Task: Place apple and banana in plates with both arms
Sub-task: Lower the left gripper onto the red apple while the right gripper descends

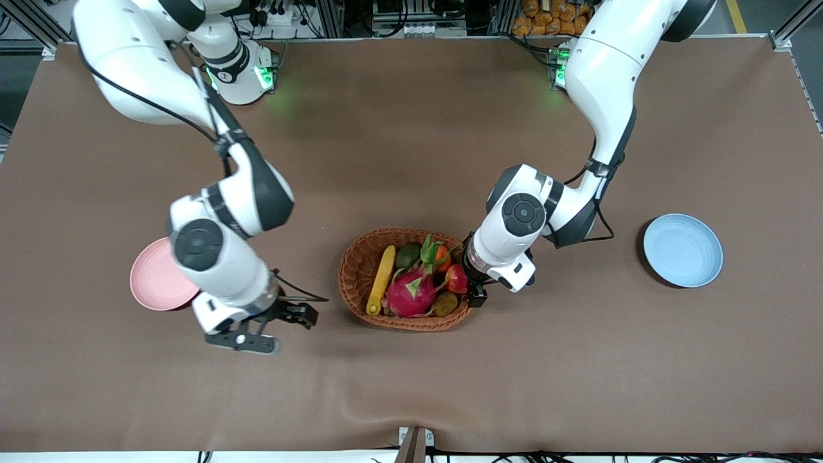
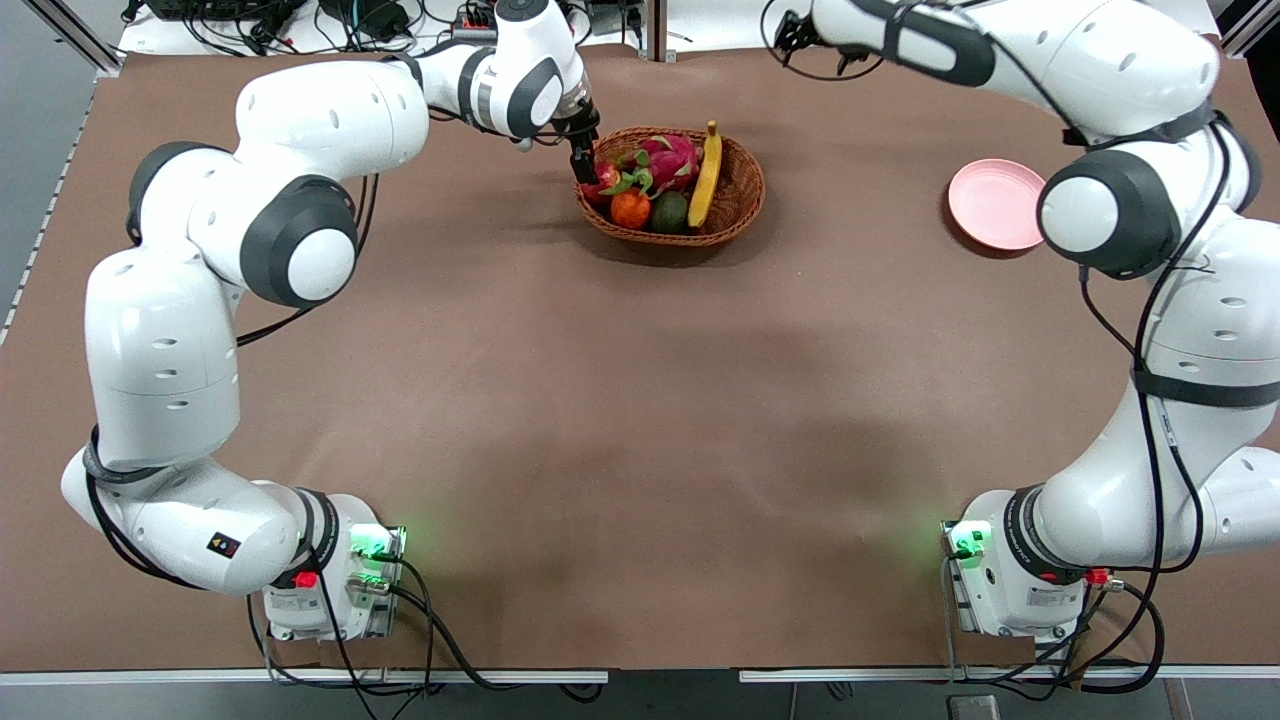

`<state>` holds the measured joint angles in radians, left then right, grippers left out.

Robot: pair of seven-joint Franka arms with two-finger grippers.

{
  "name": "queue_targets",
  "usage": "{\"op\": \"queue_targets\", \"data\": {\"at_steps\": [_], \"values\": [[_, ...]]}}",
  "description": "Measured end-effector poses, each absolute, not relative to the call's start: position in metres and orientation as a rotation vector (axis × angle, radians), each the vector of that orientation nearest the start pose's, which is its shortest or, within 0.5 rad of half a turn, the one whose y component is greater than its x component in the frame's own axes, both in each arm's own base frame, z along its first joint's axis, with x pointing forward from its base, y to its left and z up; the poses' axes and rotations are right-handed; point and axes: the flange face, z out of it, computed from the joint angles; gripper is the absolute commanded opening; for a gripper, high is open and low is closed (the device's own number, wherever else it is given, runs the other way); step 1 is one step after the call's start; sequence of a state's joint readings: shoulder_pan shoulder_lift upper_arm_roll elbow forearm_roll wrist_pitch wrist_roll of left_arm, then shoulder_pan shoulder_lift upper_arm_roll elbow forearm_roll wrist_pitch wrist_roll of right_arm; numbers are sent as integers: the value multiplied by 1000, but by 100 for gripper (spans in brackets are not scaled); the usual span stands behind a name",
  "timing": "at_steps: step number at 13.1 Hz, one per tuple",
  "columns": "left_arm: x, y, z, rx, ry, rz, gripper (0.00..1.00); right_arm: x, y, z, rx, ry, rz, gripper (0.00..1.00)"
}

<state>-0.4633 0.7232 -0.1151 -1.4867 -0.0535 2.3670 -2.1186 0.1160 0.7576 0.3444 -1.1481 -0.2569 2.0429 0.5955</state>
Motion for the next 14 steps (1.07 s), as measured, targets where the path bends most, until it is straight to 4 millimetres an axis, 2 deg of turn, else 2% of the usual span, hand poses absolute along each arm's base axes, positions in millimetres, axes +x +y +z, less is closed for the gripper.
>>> {"op": "queue_targets", "data": {"at_steps": [2,8,11,12,13,14], "values": [[621,-388,259,2054,2136,-115,100,722,258,390,-3040,216,-239,100],[613,-394,243,2082,2141,-128,100,715,271,383,-3040,224,-214,100],[608,-400,234,2101,2139,-135,100,711,280,380,-3030,313,-197,100],[608,-400,231,2103,2141,-136,96,708,287,379,-3021,370,-191,100],[608,-400,230,2104,2143,-137,85,705,294,378,-3012,419,-186,100],[608,-400,229,2104,2145,-137,65,701,302,378,-3005,454,-183,100]]}}
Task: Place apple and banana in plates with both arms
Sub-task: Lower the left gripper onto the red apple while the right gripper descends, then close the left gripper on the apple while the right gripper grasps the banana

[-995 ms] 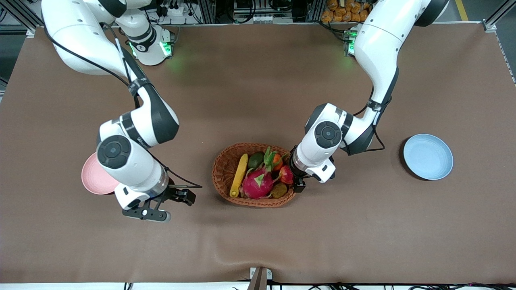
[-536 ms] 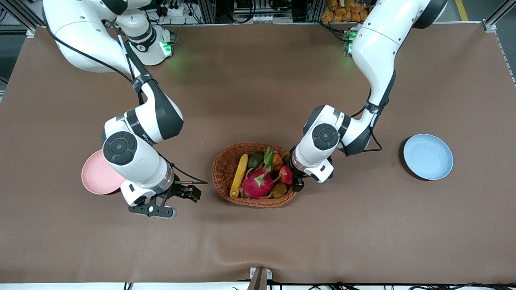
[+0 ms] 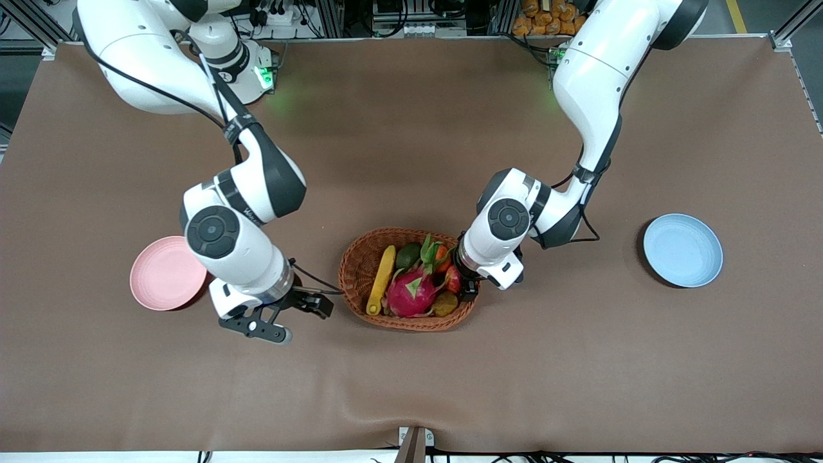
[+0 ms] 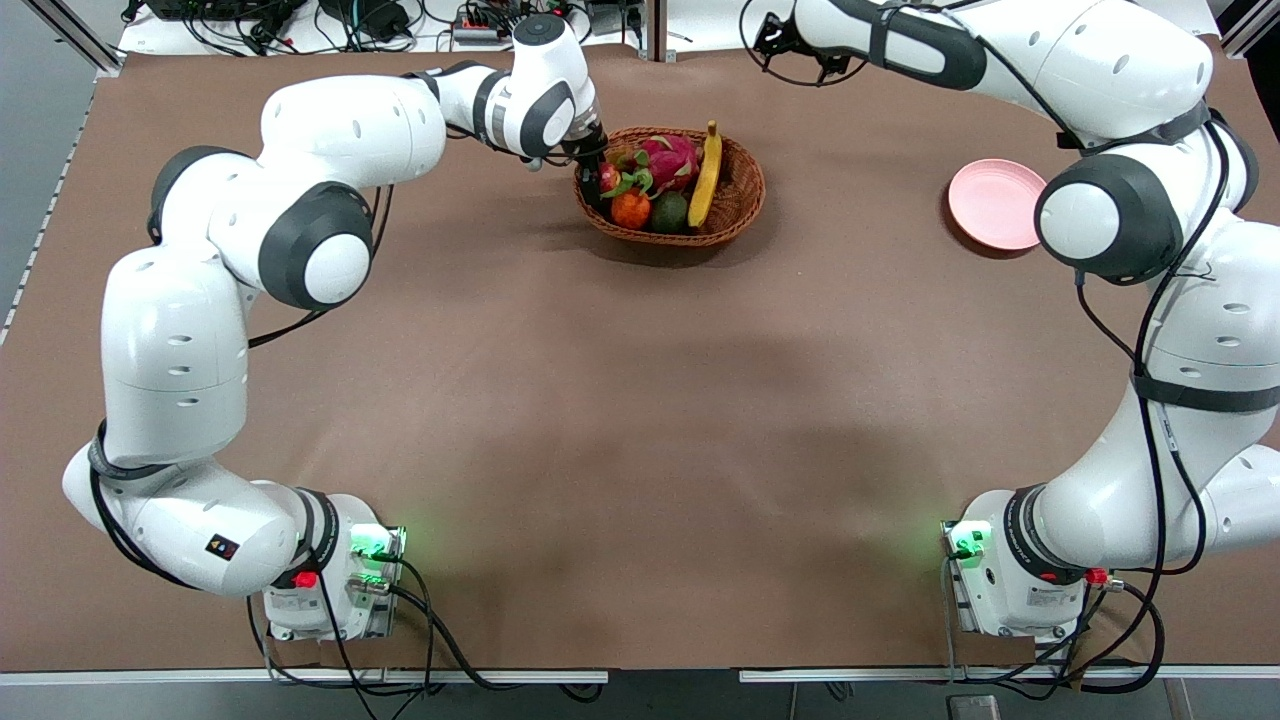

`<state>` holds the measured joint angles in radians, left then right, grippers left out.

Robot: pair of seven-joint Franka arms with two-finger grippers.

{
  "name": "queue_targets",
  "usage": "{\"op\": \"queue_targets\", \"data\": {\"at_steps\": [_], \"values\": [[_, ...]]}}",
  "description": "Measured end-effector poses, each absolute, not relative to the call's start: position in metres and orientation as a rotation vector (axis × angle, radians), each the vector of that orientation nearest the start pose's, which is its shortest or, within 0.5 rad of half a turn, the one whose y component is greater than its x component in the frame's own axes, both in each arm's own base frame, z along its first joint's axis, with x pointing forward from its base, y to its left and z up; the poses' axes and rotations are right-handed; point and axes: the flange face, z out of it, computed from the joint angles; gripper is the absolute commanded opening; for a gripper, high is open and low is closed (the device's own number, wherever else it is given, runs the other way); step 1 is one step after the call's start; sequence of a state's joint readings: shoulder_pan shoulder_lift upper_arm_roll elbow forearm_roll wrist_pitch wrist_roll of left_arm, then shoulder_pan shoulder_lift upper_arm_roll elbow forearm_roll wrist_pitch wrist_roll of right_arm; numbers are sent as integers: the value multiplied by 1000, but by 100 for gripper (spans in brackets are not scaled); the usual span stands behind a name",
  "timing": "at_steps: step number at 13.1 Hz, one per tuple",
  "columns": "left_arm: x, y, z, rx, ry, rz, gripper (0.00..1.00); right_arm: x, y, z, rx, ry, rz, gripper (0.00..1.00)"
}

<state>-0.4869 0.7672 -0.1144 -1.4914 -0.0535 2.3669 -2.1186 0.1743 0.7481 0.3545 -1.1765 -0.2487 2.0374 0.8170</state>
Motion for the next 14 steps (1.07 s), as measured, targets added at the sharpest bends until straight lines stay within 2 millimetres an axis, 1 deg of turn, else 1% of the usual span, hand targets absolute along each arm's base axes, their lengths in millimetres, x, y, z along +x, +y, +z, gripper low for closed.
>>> {"op": "queue_targets", "data": {"at_steps": [2,5,6,8,9,10,11,12,13,14], "values": [[608,-399,229,2103,2146,-137,0,695,315,376,-2997,496,-176,100],[611,-396,229,2069,2168,-167,0,689,330,370,-2993,548,-175,100],[613,-396,232,2062,2167,-166,0,687,334,366,-2998,559,-177,100],[617,-395,249,2054,2160,-160,0,682,342,358,-3008,560,-167,100],[620,-394,265,2053,2158,-156,0,680,345,353,-3011,556,-164,100],[622,-390,286,2055,2155,-151,0,679,350,350,-3007,554,-170,100],[625,-383,308,2068,2149,-145,0,679,355,348,-2991,556,-188,100],[628,-370,332,2095,2133,-140,0,678,363,345,-2975,553,-217,100],[632,-353,353,2136,2111,-137,0,674,375,338,-2975,538,-249,100],[637,-331,372,2187,2082,-138,0,669,387,330,-2992,513,-281,100]]}}
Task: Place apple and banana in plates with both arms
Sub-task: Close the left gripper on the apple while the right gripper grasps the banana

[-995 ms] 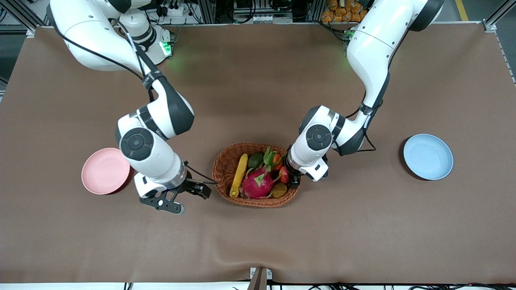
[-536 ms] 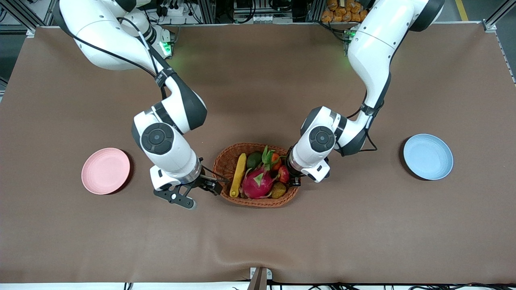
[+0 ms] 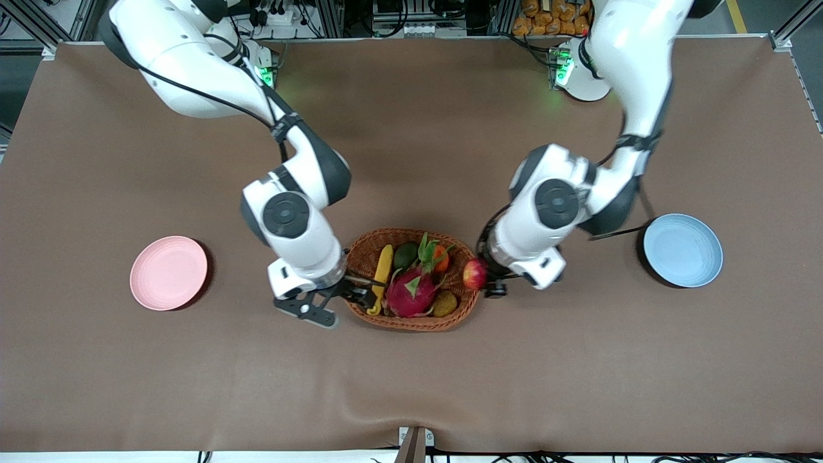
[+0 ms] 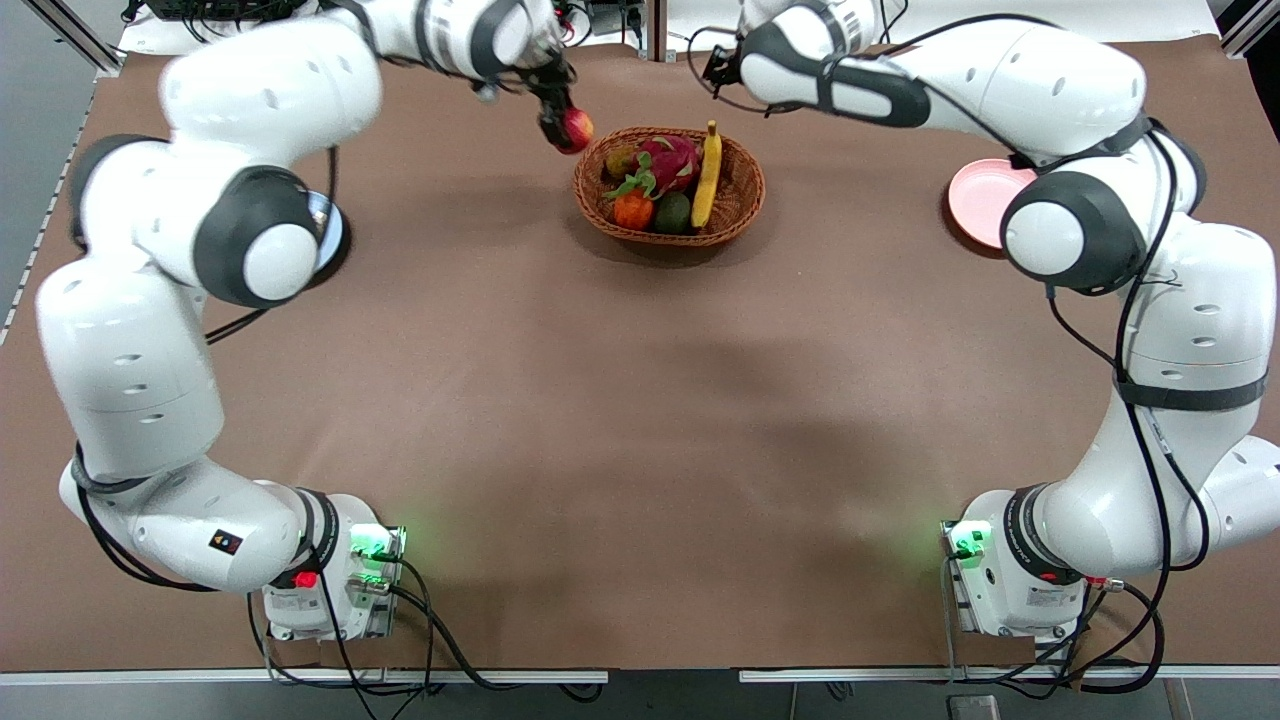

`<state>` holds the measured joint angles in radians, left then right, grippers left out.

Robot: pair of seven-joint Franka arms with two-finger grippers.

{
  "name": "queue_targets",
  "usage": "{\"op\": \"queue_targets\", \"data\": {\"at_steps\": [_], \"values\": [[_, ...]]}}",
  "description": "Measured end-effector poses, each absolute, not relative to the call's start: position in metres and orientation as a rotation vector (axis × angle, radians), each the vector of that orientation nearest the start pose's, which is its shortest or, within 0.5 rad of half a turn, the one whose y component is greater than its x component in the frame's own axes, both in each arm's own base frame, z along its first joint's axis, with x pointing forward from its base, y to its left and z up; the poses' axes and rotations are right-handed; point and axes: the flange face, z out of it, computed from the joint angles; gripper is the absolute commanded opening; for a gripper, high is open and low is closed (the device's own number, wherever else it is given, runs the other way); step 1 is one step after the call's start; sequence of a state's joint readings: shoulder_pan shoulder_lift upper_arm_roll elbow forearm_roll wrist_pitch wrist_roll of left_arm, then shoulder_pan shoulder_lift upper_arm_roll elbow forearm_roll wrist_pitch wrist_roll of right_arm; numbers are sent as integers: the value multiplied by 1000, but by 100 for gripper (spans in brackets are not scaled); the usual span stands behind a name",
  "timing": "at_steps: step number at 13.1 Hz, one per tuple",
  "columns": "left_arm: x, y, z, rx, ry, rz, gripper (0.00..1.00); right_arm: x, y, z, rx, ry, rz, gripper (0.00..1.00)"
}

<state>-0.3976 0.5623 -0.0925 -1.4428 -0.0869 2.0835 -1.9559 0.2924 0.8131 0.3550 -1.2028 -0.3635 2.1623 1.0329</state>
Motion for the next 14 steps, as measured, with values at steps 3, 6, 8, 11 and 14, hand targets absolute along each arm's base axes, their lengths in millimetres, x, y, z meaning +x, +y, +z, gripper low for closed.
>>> {"op": "queue_targets", "data": {"at_steps": [3,6,8,11,14], "values": [[651,-241,395,-2449,-1991,208,0,658,409,303,-3061,406,-369,100],[667,-131,386,-2528,-1789,310,0,658,415,280,-3071,325,-445,100],[668,-67,373,-2569,-1689,365,0,659,417,270,-3063,305,-459,100],[661,-3,350,-2614,-1560,408,0,658,417,264,-3067,300,-455,83],[649,51,328,-2628,-1395,404,0,657,418,258,-3071,297,-445,76]]}}
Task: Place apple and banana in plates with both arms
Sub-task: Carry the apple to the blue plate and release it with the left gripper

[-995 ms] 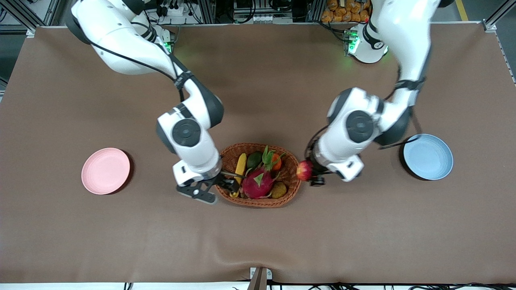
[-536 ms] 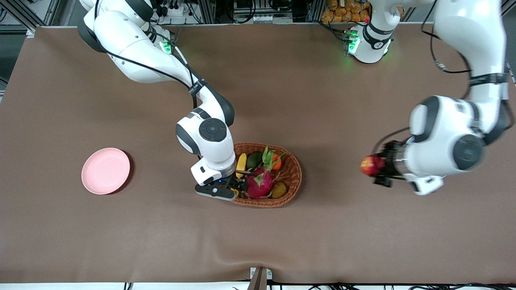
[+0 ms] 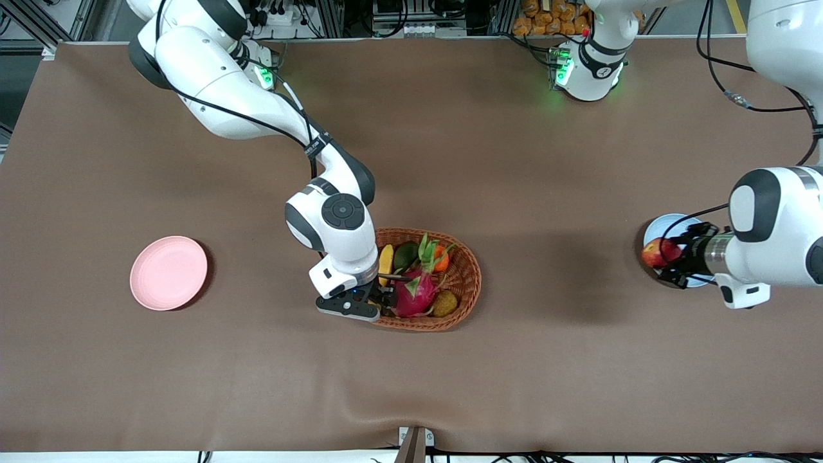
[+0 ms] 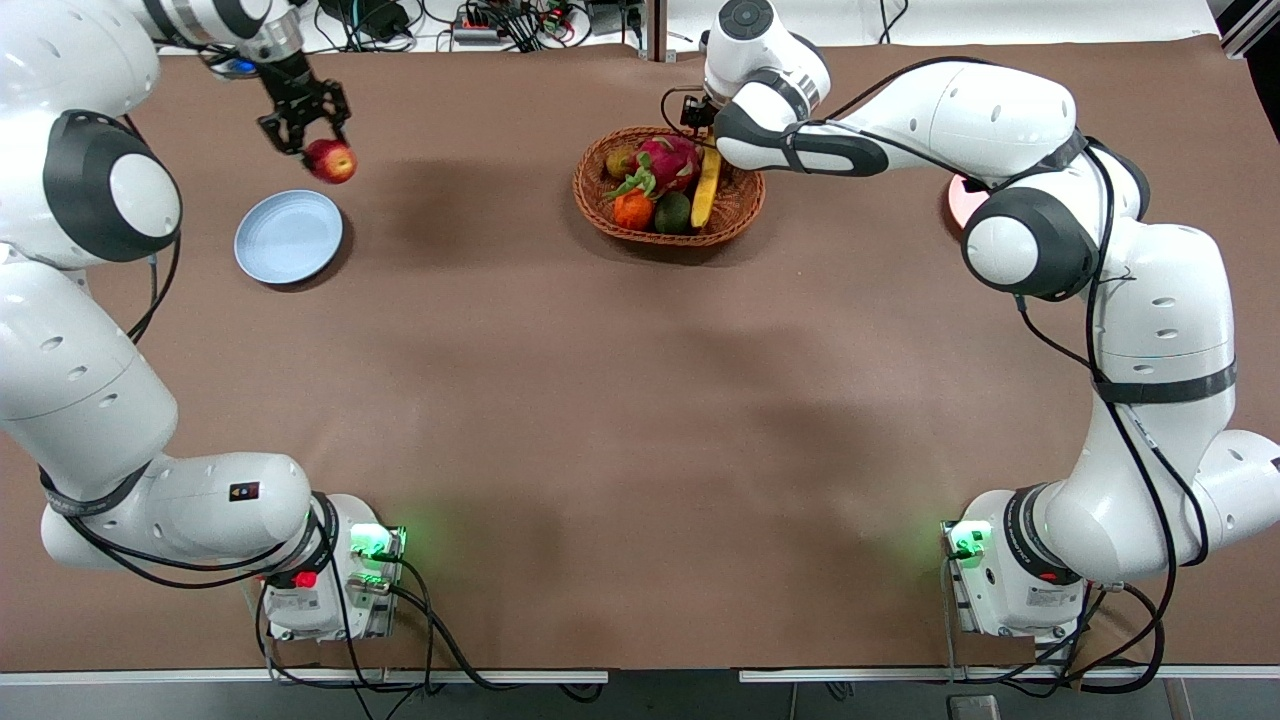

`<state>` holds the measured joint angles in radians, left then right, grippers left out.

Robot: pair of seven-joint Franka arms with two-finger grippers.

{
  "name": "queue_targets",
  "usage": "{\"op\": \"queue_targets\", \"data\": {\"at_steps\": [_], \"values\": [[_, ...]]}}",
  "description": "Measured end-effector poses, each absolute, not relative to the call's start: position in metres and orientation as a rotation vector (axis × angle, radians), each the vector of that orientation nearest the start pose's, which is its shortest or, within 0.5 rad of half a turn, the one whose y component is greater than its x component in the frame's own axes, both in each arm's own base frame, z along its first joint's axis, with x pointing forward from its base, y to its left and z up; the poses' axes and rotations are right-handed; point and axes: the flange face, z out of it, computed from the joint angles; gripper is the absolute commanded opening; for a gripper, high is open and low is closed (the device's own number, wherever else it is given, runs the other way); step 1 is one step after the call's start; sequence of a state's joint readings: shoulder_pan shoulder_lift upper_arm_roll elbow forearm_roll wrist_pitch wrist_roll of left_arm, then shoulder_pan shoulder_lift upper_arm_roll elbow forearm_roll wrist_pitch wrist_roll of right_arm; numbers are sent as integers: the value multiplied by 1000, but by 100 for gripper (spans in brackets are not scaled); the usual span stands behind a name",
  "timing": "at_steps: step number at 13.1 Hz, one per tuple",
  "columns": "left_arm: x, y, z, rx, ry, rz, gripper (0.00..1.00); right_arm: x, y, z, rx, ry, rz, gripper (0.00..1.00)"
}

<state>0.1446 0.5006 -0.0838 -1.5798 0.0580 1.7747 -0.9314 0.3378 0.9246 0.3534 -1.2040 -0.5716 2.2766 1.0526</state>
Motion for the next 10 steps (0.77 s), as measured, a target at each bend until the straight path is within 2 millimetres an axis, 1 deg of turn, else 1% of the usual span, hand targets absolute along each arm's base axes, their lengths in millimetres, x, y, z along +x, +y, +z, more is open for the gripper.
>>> {"op": "queue_targets", "data": {"at_steps": [1,2,3,4,5,6,7,8,10], "values": [[644,79,317,-2653,-1358,412,0,657,418,255,-3073,296,-441,76],[638,106,302,-2688,-1325,416,0,656,419,253,-3075,295,-437,70],[630,131,286,-2721,-1296,420,0,656,419,251,-3076,294,-434,62],[622,152,271,-2746,-1276,423,0,656,419,249,-3076,293,-431,56],[614,167,256,-2770,-1253,427,0,656,419,248,-3077,293,-430,54],[608,177,243,-2789,-1233,435,5,656,419,247,-3076,293,-430,54],[605,182,233,-2801,-1217,442,57,656,420,248,-3073,292,-432,54],[604,183,227,-2806,-1211,445,100,656,420,248,-3069,291,-435,54],[606,180,229,-2814,-1201,439,100,656,421,249,-3063,289,-441,54]]}}
